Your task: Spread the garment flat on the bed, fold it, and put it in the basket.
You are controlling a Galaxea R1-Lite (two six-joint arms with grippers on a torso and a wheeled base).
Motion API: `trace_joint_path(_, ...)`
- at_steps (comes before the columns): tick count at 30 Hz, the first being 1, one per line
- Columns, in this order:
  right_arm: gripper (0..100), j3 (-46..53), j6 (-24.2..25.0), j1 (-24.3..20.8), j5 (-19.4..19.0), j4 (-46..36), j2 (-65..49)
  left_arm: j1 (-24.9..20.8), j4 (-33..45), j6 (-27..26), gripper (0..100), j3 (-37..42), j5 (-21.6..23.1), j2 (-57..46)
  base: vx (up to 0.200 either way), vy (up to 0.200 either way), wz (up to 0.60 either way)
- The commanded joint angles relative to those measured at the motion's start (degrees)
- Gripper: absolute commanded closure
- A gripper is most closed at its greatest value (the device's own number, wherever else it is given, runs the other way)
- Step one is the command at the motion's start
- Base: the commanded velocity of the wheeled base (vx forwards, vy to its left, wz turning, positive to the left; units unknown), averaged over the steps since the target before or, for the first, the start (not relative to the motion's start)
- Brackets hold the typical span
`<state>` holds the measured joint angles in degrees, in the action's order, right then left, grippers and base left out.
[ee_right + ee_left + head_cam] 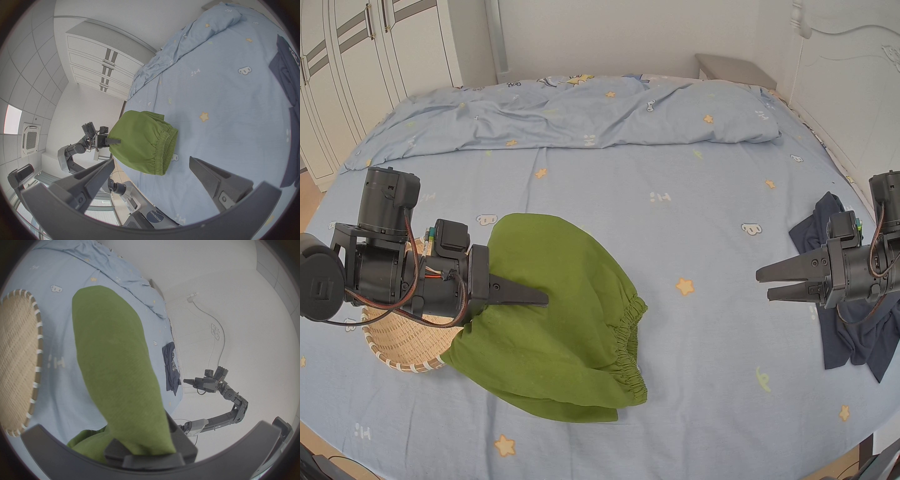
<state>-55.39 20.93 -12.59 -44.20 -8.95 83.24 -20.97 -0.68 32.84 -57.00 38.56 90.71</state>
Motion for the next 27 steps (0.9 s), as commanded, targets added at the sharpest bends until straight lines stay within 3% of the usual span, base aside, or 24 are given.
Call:
trace_joint_path(1,0,-0.1,0.0,-0.2,0.0,0.0,-0.1,-0.1,-0.1,-0.7,100,0.4,0.0,-0.4,0.000,0.000,0.00)
trace_joint_path(8,0,-0.1,0.1,-0.5,0.0,-0.8,-1.4,0.1,0.2,-1.4,100,0.0,-0.2,-4.6,0.000,0.000,0.00)
trace_joint_path(13,0,-0.2,0.1,-0.4,0.0,-0.8,-1.6,0.5,1.3,-1.5,100,-4.7,-0.2,-5.9,0.000,0.000,0.00)
trace_joint_path(20,0,-0.1,0.1,-0.3,0.2,-0.8,-1.9,5.1,2.4,-3.7,100,-9.3,-0.1,-5.6,0.000,0.000,0.00)
trace_joint_path(21,0,-0.2,0.1,-0.2,0.2,-0.7,-1.9,8.5,2.3,-5.8,100,-10.0,-0.1,-5.6,0.000,0.000,0.00)
trace_joint_path(22,0,-0.2,0.1,-0.2,0.2,-0.7,-1.9,8.5,2.3,-5.8,100,-10.0,-0.1,-5.6,0.000,0.000,0.00)
trace_joint_path(27,0,-0.2,0.0,0.1,0.3,-0.6,-1.9,17.7,2.3,-6.1,100,-12.2,0.3,-6.7,0.000,0.000,0.00)
